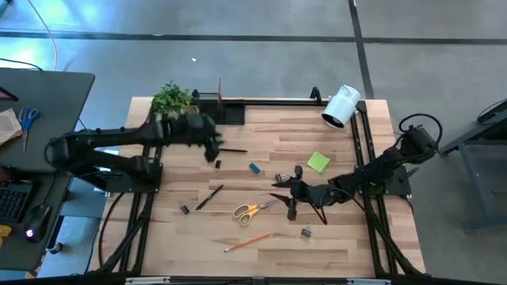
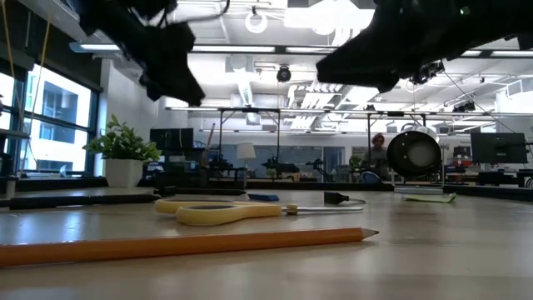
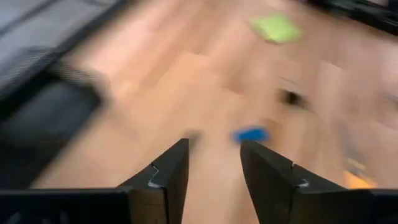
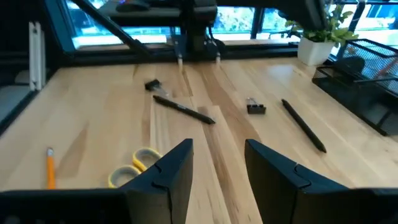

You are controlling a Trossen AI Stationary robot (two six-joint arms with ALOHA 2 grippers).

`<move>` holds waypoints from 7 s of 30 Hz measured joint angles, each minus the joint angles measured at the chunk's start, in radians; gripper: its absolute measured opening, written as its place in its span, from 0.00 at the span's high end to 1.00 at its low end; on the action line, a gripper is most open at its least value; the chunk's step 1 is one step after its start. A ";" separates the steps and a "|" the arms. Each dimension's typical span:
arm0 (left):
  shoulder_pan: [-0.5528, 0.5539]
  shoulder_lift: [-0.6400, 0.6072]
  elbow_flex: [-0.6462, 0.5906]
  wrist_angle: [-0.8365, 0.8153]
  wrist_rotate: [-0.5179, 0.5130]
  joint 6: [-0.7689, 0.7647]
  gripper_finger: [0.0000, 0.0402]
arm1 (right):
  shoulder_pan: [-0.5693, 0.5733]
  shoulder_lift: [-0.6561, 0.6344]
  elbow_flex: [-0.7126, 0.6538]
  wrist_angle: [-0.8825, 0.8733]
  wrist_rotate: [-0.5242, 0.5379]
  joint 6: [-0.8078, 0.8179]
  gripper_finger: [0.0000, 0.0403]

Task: Pick and place office supplies into organizer
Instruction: Put the blue eraser into the bottom left section of the desk organizer

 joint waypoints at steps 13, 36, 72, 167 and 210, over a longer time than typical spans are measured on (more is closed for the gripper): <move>-0.699 0.077 0.000 0.179 -0.275 -0.109 0.79 | 0.039 0.001 0.000 -0.116 -0.167 0.041 0.65; -0.826 0.282 -0.001 -0.262 -0.393 -0.569 0.69 | 0.039 0.112 0.000 0.017 -0.131 0.089 0.65; -0.826 0.295 -0.151 0.034 -0.495 -0.532 0.68 | -0.019 0.282 0.117 0.039 -0.003 0.074 0.65; -0.826 -0.232 -0.333 0.921 -0.401 0.151 0.68 | -0.584 0.321 0.485 -0.038 -0.466 -0.176 0.82; -0.826 -0.395 -0.332 0.565 -0.498 0.005 0.69 | -0.861 1.009 1.679 -0.813 -0.763 -0.287 0.63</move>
